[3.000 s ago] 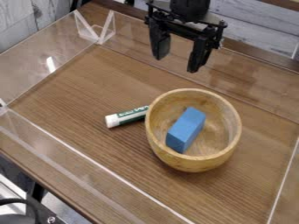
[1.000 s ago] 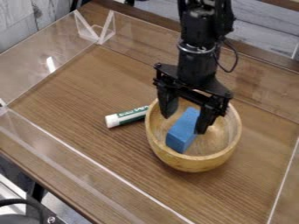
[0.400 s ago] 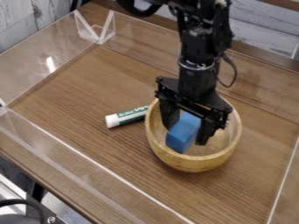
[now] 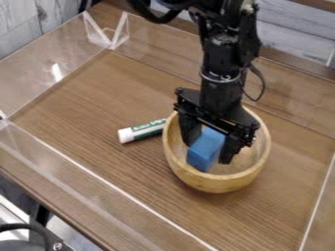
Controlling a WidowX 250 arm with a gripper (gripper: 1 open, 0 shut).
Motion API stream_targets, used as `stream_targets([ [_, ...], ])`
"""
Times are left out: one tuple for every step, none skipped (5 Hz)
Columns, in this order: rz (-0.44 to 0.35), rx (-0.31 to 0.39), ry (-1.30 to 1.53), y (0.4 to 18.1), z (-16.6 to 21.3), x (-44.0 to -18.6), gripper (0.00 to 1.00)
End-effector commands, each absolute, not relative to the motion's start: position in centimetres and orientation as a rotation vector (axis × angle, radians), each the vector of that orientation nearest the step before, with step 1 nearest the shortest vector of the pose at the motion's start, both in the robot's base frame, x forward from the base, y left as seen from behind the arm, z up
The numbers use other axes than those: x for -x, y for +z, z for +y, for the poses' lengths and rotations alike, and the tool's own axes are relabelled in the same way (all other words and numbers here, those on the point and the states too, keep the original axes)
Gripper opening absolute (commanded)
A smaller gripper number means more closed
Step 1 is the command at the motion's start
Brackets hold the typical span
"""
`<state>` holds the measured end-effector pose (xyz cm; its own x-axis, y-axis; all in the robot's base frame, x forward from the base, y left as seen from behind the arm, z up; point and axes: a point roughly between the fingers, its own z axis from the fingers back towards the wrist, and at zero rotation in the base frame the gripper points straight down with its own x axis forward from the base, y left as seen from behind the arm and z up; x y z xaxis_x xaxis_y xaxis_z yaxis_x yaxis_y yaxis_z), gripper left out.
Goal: Remove the blue block from inside the brown bowl and put it on the table
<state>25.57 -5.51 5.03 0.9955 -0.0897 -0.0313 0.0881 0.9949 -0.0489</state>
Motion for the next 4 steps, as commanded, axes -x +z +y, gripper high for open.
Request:
stream_targets([
  [-0.001,0.061,-0.105,5.45,-6.06,-26.12,1.0],
  [-0.004,0.068,-0.107,5.26,-6.1,-26.16,0.0],
  [-0.004,0.073,-0.107,5.58,-6.12,-26.25,0.0],
  [-0.004,0.079,-0.105,6.13,-6.1,-26.39,0.0],
])
